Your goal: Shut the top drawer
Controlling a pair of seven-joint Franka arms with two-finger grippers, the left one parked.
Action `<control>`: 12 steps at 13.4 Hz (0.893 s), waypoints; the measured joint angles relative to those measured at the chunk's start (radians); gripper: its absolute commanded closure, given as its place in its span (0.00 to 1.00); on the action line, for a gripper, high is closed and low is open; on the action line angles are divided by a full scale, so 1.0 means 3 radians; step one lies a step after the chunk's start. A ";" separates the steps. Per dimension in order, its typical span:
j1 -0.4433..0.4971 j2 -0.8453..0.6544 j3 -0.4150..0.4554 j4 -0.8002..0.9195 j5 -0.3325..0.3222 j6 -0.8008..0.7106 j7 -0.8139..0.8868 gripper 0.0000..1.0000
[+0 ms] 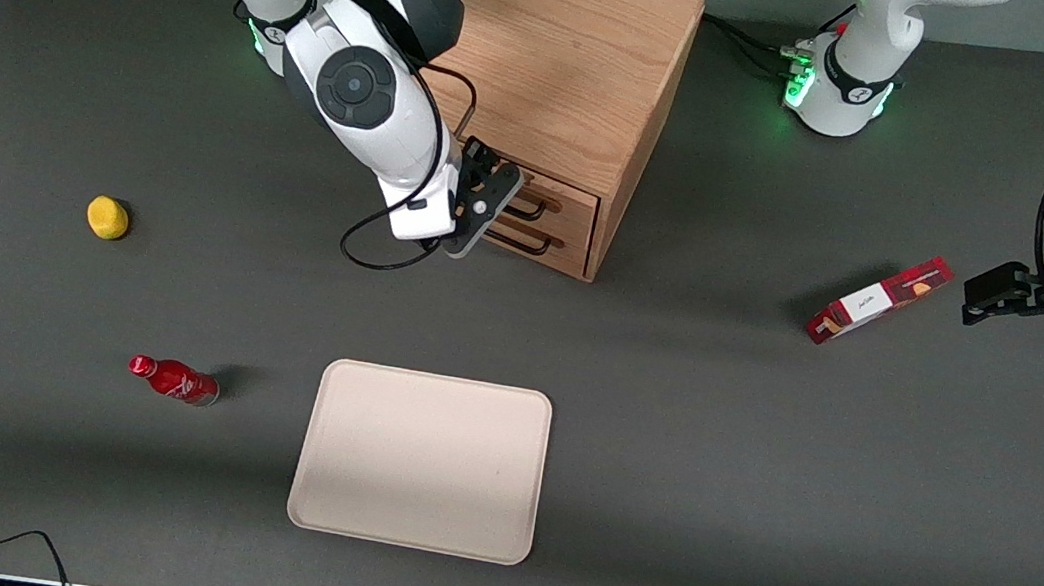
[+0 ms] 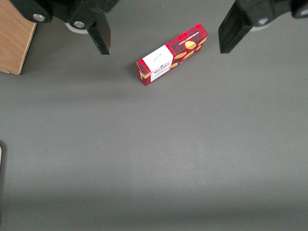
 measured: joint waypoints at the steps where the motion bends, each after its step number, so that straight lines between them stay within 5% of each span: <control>1: -0.0017 -0.0014 0.0000 0.0046 0.0065 -0.0075 0.0002 0.00; 7: -0.0308 -0.0336 -0.0145 0.0243 0.0423 -0.0221 0.0060 0.00; 12: -0.0364 -0.0885 -0.0953 0.0252 0.0414 -0.0571 0.0275 0.00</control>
